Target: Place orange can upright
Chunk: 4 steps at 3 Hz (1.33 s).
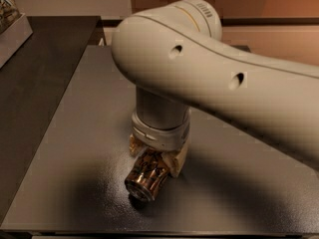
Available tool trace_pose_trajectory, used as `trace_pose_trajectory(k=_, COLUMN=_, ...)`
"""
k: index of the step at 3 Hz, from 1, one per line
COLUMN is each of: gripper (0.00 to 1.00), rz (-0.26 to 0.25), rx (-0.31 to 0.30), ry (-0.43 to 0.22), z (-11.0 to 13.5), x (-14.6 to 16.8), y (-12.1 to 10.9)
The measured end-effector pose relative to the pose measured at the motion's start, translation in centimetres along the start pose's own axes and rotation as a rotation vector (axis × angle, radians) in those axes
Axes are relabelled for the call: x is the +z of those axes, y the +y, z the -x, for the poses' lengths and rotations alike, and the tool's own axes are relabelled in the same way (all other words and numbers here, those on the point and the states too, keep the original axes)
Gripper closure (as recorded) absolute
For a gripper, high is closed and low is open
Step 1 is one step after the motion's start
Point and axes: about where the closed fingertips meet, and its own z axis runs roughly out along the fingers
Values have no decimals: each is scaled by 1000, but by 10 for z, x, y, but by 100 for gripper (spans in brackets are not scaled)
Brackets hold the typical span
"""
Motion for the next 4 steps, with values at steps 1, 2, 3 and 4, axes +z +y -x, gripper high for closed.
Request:
trace_pose_trajectory(k=1, gripper=64, rz=-11, rx=-20, ry=9, z=-1, x=-7, y=-3)
trace_pose_trajectory(k=2, gripper=87, rz=-83, rx=-49, ry=30, z=-9, x=-24, y=-13)
trace_pose_trajectory(k=3, gripper=100, rz=-239, rx=-84, ry=55, z=-22, x=-52, y=-30)
trace_pose_trajectory(k=4, gripper=100, rz=-429, rx=-151, ry=90, z=-35, x=-83, y=-55)
